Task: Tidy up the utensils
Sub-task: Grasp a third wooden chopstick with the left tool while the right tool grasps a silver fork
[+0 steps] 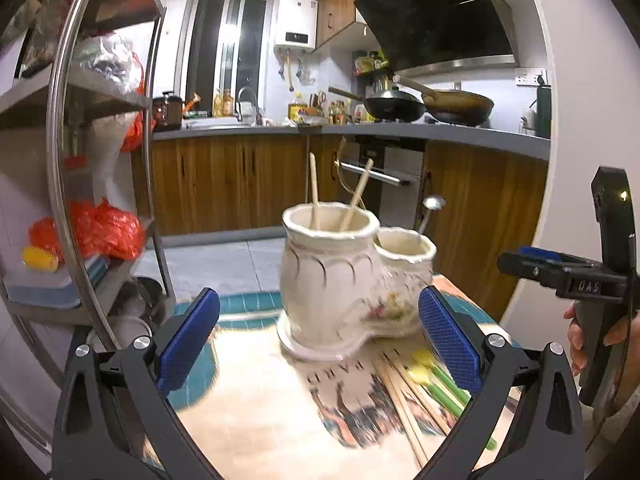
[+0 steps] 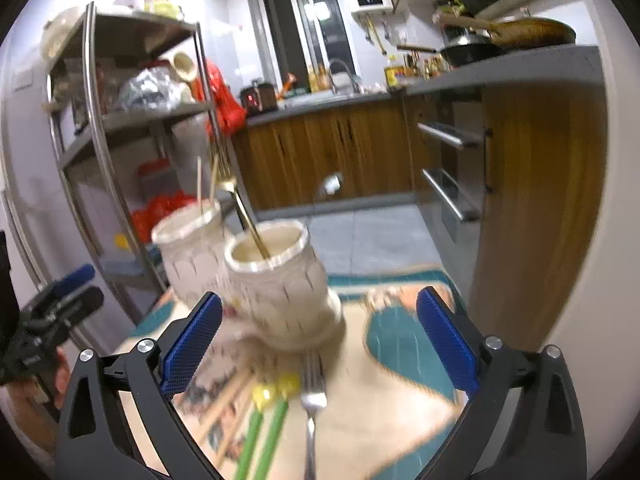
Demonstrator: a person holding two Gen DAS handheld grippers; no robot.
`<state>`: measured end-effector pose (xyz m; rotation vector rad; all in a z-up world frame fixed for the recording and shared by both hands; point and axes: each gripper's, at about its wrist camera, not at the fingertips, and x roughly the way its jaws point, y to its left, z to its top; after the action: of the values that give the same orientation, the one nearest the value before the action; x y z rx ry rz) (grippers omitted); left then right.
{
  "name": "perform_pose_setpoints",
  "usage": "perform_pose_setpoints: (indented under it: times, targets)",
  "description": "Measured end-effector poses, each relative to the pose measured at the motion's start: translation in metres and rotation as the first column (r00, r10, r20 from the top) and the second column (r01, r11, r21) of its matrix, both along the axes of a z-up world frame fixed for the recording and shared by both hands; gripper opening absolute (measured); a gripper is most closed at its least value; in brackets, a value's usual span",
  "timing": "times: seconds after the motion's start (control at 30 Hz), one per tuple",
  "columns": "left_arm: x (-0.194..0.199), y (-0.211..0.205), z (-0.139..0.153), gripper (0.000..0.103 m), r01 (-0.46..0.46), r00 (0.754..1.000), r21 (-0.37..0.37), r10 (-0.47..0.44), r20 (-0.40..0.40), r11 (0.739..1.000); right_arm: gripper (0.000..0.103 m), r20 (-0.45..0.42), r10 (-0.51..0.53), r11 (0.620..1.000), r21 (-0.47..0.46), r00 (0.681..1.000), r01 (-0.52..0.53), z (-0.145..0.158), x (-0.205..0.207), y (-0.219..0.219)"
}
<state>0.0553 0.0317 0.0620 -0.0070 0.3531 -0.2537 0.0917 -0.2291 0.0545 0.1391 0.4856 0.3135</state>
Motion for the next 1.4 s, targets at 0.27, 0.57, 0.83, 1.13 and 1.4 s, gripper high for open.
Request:
perform_pose_setpoints:
  times: [0.27, 0.57, 0.83, 1.13, 1.4]
  targets:
    - [-0.009, -0.012, -0.028, 0.098, -0.002, 0.990, -0.002, 0.001, -0.142, 1.000, 0.097, -0.085, 0.002, 0.994, -0.104, 0.996, -0.011, -0.026, -0.026, -0.001]
    - [0.001, -0.043, -0.076, 0.097, 0.020, 0.936, 0.116, 0.022, -0.351, 0.993, 0.097, -0.187, 0.008, 0.984, -0.174, 0.982, -0.041, -0.058, -0.035, 0.005]
    - [0.007, -0.044, -0.092, 0.097, 0.015, 0.920, 0.159, 0.049, -0.389, 0.987, 0.097, -0.211, 0.005, 0.977, -0.208, 0.977, -0.050, -0.067, -0.035, 0.008]
    - [0.012, -0.046, -0.099, 0.097, 0.023, 0.906, 0.183, 0.057, -0.419, 0.983, 0.097, -0.238, 0.006, 0.968, -0.241, 0.971, -0.065, -0.078, -0.027, 0.013]
    - [0.021, -0.045, -0.096, 0.069, 0.115, 0.873, 0.175, -0.015, -0.487, 0.978, 0.082, -0.293, 0.057, 0.954, -0.265, 0.954, -0.139, -0.082, -0.018, 0.021]
